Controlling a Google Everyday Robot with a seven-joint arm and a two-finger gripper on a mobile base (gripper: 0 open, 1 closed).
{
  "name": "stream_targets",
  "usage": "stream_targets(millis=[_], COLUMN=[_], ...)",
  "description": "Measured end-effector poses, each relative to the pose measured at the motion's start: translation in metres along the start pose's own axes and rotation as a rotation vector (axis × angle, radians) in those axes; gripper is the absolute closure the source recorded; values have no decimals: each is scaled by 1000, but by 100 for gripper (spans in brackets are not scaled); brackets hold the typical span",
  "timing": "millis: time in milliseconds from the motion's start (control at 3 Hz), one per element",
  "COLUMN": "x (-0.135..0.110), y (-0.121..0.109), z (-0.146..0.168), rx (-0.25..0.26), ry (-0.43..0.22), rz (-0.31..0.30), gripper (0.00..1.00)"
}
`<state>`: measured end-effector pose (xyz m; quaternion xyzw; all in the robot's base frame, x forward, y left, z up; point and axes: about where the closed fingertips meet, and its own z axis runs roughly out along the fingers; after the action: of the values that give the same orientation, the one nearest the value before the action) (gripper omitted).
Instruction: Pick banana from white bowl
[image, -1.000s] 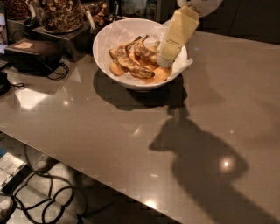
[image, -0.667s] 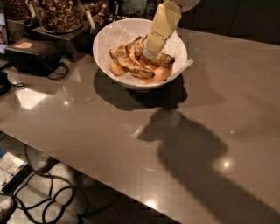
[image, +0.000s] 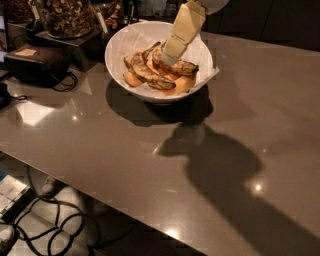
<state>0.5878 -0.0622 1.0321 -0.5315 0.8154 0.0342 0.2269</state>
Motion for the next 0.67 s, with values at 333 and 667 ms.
stream_targets(millis=[333,667], x=[-16,-31], y=[-4,-10], z=[11,23], rx=[-11,14], ry=[-25,1], rz=[60,121], gripper=[0,0])
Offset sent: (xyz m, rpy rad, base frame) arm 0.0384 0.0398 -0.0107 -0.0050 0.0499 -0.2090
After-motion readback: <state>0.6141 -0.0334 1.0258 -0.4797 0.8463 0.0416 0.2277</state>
